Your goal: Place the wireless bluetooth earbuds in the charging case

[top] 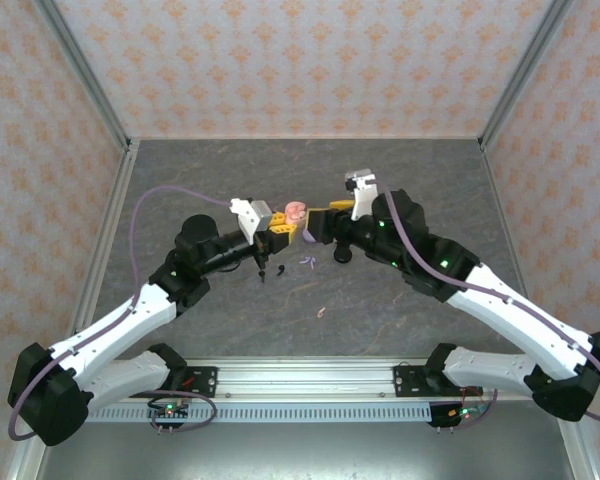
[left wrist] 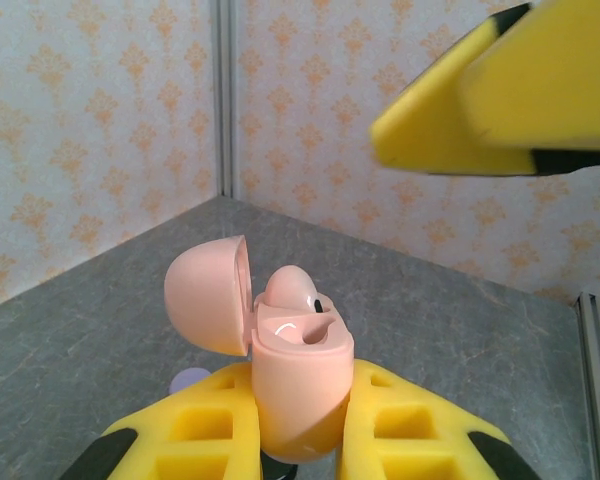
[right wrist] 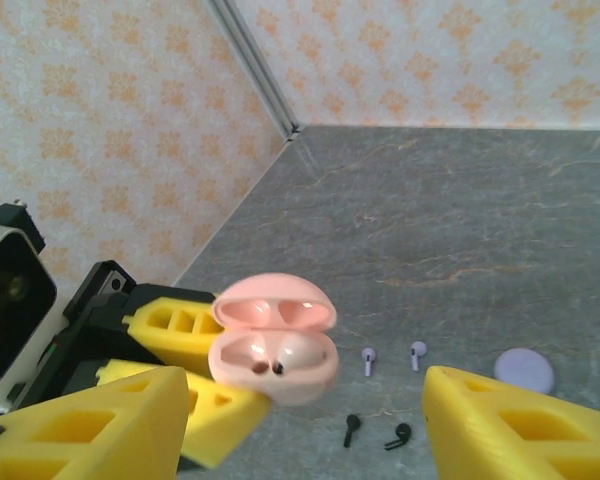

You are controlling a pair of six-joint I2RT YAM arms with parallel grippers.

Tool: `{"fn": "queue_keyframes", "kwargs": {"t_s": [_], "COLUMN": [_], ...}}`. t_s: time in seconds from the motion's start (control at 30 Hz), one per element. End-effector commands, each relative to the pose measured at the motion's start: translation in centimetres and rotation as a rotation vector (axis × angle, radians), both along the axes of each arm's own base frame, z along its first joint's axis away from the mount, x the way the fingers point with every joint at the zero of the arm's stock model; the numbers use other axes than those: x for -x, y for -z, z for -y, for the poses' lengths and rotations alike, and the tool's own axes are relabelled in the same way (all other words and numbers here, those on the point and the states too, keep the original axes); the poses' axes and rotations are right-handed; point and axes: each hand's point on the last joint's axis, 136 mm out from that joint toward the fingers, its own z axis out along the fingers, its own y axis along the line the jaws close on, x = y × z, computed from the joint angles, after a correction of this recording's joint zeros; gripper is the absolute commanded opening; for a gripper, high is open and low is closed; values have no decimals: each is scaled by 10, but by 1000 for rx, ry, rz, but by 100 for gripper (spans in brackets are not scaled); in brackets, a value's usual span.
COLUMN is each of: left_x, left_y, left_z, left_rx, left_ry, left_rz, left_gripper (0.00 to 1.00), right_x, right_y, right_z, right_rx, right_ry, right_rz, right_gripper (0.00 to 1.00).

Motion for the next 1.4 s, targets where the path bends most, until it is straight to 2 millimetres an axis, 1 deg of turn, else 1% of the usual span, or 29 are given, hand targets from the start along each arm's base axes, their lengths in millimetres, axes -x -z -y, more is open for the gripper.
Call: {"fn": "queue_keyframes", "kwargs": {"t_s": [0.0, 0.13, 0.23, 0.33, 0.43, 0.53, 0.63, 0.8, 1.0, 1.2, 1.37], "left_x": [2, 2, 2, 3, 4, 5, 5, 5, 6, 5, 5], "left_y": [-21, -20, -19, -20, -21, -22, -22, -21, -23, -21, -22], "left_z": [-8, -18, -25, -29, -34, -36, -38, -39, -41, -42, -43], "left_rx": [16, 7, -5, -15, -22, -21, -20, -24, -31, -39, -43], "left_ry": [-51, -99, -131, -152, -168, -179, -184, -189, -194, -200, -206], "left_rz": [81, 93, 99, 108, 118, 124, 126, 122, 127, 122, 123], "left_gripper": [0, 0, 0, 0, 0, 0, 0, 0, 0, 0, 0], "right_x": [2, 12, 25, 46, 68, 82, 91, 98, 96, 90, 83], "right_y": [28, 81, 129, 175, 217, 254, 277, 301, 317, 325, 324], "right_z": [25, 33, 35, 24, 13, 11, 10, 1, -11, -21, -28], "right_rx": [145, 255, 315, 332, 329, 380, 424, 453, 476, 481, 479], "right_ry": [48, 44, 15, -72, -149, -174, -196, -252, -291, -312, -319], "right_rz": [-42, -173, -301, -463, -624, -726, -795, -868, -898, -896, -865], "right_gripper": [64, 59, 52, 46, 40, 38, 38, 40, 40, 40, 40]}}
